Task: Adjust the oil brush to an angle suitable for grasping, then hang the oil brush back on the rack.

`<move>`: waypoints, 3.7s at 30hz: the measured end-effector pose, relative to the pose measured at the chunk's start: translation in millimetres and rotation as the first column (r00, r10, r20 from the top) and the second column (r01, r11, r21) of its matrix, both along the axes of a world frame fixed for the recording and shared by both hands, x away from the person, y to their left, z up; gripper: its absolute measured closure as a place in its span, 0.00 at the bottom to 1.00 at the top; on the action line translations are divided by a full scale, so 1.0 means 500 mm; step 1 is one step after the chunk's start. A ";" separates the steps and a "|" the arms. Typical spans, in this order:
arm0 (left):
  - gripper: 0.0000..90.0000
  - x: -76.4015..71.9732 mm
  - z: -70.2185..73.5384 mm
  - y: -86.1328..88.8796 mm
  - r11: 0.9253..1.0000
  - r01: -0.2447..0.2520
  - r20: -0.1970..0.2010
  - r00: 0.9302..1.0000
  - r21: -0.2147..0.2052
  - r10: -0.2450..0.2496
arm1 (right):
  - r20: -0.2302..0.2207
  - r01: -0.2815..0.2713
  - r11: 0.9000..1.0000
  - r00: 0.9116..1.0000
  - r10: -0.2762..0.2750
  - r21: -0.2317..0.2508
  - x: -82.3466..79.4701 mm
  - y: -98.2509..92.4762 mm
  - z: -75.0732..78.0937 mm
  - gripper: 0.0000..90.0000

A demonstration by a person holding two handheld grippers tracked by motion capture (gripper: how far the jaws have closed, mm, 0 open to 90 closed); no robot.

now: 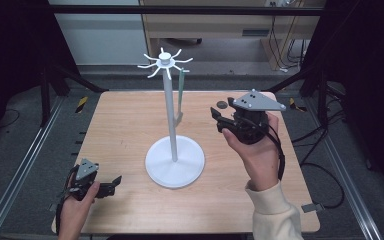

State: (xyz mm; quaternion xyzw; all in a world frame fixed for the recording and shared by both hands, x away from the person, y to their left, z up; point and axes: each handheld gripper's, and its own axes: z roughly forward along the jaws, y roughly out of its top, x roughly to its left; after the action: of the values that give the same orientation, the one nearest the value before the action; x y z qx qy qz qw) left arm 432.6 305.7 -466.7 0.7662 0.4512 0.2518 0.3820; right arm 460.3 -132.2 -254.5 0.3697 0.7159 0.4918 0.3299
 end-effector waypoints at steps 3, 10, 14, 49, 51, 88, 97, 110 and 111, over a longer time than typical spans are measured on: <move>0.03 0.000 0.000 0.001 1.000 0.000 0.003 1.000 0.003 0.000 | -0.011 0.017 1.000 1.000 -0.017 0.001 0.008 -0.006 -0.004 0.33; 0.03 0.001 0.000 0.000 1.000 0.000 0.000 1.000 0.003 0.000 | -0.020 0.053 0.997 0.998 -0.054 -0.047 0.022 -0.021 -0.017 0.16; 0.03 0.001 0.000 0.000 1.000 -0.001 0.002 1.000 0.003 0.001 | -0.016 0.057 0.997 0.998 -0.058 -0.057 0.026 -0.027 -0.020 0.13; 0.03 -0.001 0.010 0.009 0.999 -0.036 0.046 0.998 0.002 0.036 | -0.041 0.161 0.987 0.986 -0.161 0.011 0.049 -0.147 -0.050 0.10; 0.03 -0.002 0.011 0.012 0.999 -0.042 0.049 0.998 -0.002 0.042 | -0.042 0.164 0.986 0.986 -0.163 0.014 0.051 -0.150 -0.053 0.10; 0.03 -0.001 0.009 0.009 0.999 -0.039 0.051 0.998 0.007 0.039 | -0.128 0.252 0.968 0.960 -0.249 0.008 0.113 -0.197 -0.171 0.13; 0.03 0.000 0.007 0.009 0.999 -0.042 0.050 0.998 0.017 0.042 | -0.167 0.241 0.970 0.956 -0.242 -0.026 0.131 -0.183 -0.207 0.13; 0.03 0.001 0.007 0.009 0.999 -0.036 0.070 0.997 0.038 0.034 | -0.194 0.198 0.979 0.959 -0.205 -0.058 0.145 -0.160 -0.260 0.11; 0.03 0.001 0.007 0.009 0.999 -0.037 0.071 0.997 0.038 0.034 | -0.197 0.198 0.978 0.959 -0.206 -0.062 0.146 -0.159 -0.264 0.11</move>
State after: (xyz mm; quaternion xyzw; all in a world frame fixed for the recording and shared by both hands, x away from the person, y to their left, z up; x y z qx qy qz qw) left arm 433.0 310.2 -463.2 0.7561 0.4462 0.2941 0.3779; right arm 533.1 -211.5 -386.4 0.4819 0.7144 0.4005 0.3115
